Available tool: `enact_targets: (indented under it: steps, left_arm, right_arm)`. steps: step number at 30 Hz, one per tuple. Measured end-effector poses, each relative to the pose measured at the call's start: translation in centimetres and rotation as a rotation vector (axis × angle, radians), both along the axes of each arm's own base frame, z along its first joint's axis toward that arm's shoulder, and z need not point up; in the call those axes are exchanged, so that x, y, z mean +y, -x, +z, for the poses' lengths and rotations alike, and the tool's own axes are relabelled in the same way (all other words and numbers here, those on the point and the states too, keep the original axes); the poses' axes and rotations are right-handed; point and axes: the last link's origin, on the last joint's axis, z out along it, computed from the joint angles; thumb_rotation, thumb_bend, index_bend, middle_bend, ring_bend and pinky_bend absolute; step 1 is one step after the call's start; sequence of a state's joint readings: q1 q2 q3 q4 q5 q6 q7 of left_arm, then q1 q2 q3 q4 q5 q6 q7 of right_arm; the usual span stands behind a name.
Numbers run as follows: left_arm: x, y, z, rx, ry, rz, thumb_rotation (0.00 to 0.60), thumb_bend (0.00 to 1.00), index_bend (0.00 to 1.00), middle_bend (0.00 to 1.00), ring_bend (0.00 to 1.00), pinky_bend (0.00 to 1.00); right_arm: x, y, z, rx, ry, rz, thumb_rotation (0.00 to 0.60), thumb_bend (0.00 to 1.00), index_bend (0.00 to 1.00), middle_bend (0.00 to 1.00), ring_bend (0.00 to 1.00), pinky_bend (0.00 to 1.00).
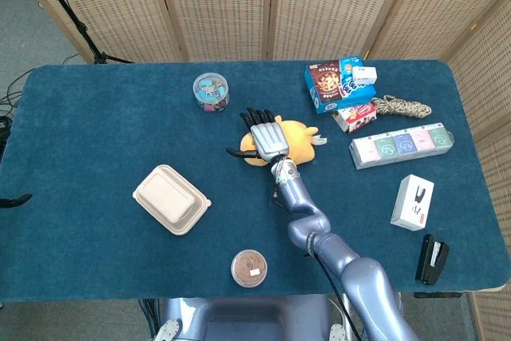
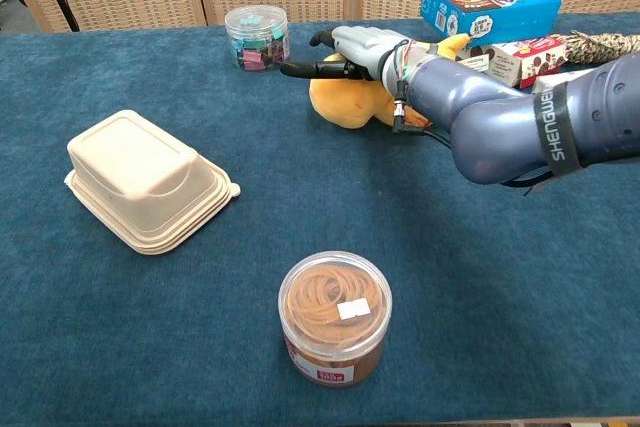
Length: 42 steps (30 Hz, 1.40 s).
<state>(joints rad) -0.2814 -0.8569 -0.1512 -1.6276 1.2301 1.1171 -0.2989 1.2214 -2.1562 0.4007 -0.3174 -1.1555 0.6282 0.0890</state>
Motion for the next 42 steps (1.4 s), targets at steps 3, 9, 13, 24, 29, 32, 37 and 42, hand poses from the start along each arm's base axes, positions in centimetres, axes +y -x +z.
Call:
enact_targets:
  steps: [3,9,13,24,29,32,37,42]
  left_arm:
    - [-0.1,0.0,0.0,0.001,0.001,-0.002,0.6,0.0,0.0,0.0,0.0,0.0]
    - [-0.1,-0.2,-0.2,0.006,0.006,-0.005,0.6,0.0,0.0,0.0,0.0,0.0]
    - [-0.1,-0.3,-0.4,0.012,0.013,-0.007,0.6,0.0,0.0,0.0,0.0,0.0]
    - [-0.1,-0.7,-0.7,0.009,0.026,-0.018,0.6,0.0,0.0,0.0,0.0,0.0]
    - [-0.1,-0.5,-0.4,-0.002,0.021,-0.015,0.6,0.0,0.0,0.0,0.0,0.0]
    - [-0.1,-0.4,-0.2,-0.009,0.017,-0.013,0.6,0.0,0.0,0.0,0.0,0.0]
    - [0.0,-0.2,0.0,-0.012,0.017,-0.008,0.6,0.0,0.0,0.0,0.0,0.0]
    - [0.1,-0.1,-0.1,-0.014,0.02,-0.006,0.6,0.0,0.0,0.0,0.0,0.0]
  right_arm:
    - [-0.5,1.2,0.9,-0.006,0.017,-0.023,0.0,0.0,0.0,0.0,0.0,0.0]
    - [-1.2,3.9,3.0,-0.041,0.051,-0.084,0.0,0.0,0.0,0.0,0.0,0.0]
    - [-1.6,5.5,4.4,-0.089,0.062,-0.134,0.0,0.0,0.0,0.0,0.0,0.0]
    - [0.0,3.7,4.4,-0.194,-0.021,-0.104,0.0,0.0,0.0,0.0,0.0,0.0]
    - [0.8,0.8,4.2,-0.202,-0.018,-0.015,0.0,0.0,0.0,0.0,0.0,0.0]
    - [1.2,-0.9,3.4,-0.195,-0.017,0.041,0.0,0.0,0.0,0.0,0.0,0.0]
    - [1.7,-2.6,1.7,-0.186,-0.032,0.084,0.0,0.0,0.0,0.0,0.0,0.0]
    - [1.8,-3.2,0.3,-0.19,-0.049,0.083,0.0,0.0,0.0,0.0,0.0,0.0]
